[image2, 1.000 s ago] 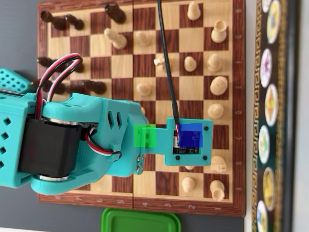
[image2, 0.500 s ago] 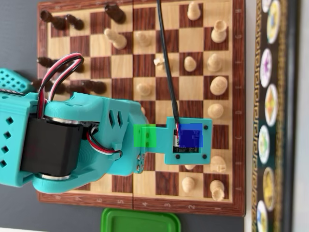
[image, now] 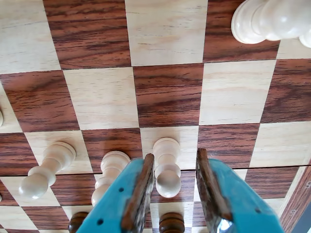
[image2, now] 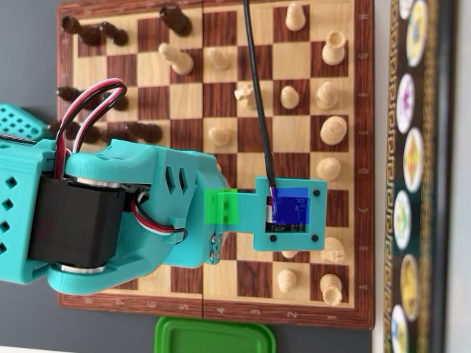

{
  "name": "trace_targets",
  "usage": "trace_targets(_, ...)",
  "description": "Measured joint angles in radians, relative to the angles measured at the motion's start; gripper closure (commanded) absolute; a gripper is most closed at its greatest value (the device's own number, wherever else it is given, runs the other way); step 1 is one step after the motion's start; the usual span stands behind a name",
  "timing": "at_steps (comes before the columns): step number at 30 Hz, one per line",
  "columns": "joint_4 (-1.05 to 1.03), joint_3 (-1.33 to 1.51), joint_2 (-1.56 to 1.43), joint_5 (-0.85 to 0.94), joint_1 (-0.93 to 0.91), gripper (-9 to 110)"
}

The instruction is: Play chess

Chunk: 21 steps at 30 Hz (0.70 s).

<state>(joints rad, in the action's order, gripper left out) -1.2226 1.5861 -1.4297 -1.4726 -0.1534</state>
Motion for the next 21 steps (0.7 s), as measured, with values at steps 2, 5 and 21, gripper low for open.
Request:
trace_targets(2,0.0,0.0,-0.003,0.0,0.003,87)
trace_targets(5,0.0,0.0,-0.041,0.0,0.014,87)
trace_targets(21,-0.034,0.124,-0.324,0.0,0.014,88)
